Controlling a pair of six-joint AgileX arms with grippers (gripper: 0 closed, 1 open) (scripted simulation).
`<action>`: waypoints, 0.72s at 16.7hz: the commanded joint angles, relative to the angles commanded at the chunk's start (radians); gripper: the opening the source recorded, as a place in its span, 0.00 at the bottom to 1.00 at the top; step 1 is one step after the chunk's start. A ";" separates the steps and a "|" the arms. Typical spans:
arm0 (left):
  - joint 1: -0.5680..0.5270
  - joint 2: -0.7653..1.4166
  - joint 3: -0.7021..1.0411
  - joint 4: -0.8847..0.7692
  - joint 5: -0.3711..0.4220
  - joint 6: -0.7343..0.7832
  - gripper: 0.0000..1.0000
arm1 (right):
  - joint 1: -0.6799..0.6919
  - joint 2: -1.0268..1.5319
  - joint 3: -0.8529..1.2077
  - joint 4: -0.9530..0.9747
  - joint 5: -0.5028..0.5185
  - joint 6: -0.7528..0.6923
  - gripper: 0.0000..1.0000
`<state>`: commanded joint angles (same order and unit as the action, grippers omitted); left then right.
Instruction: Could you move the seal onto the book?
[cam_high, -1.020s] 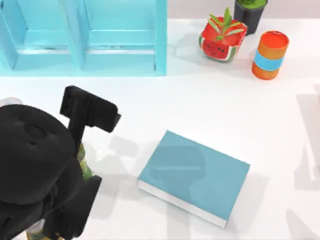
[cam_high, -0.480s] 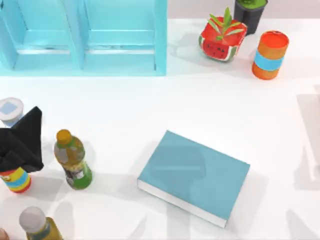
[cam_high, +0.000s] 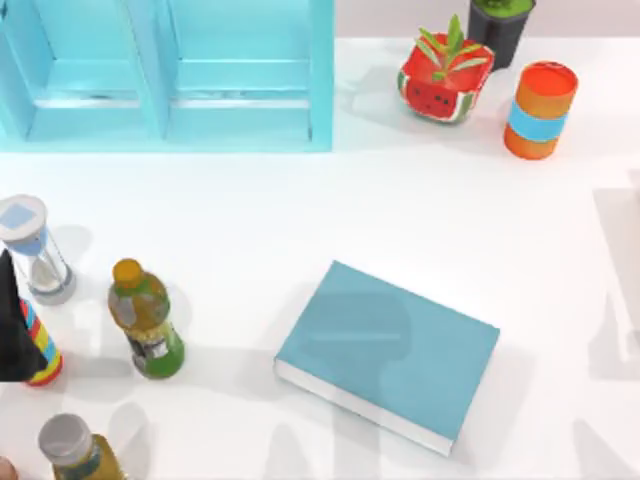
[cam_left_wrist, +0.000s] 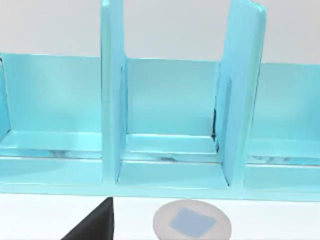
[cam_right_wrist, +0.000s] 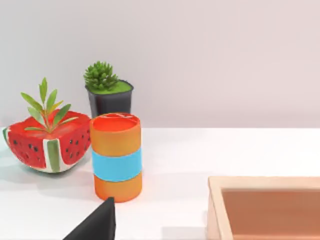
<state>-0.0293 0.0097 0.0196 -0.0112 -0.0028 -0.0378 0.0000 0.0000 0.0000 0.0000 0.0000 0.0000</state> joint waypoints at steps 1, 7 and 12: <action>0.018 -0.006 -0.012 0.007 0.002 0.024 1.00 | 0.000 0.000 0.000 0.000 0.000 0.000 1.00; 0.029 -0.010 -0.020 0.011 0.003 0.038 1.00 | 0.000 0.000 0.000 0.000 0.000 0.000 1.00; 0.029 -0.010 -0.020 0.011 0.003 0.038 1.00 | -0.050 0.104 0.089 -0.094 -0.004 -0.005 1.00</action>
<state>0.0000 0.0000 0.0000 0.0000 0.0000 0.0000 -0.0495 0.1039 0.0890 -0.0937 -0.0041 -0.0052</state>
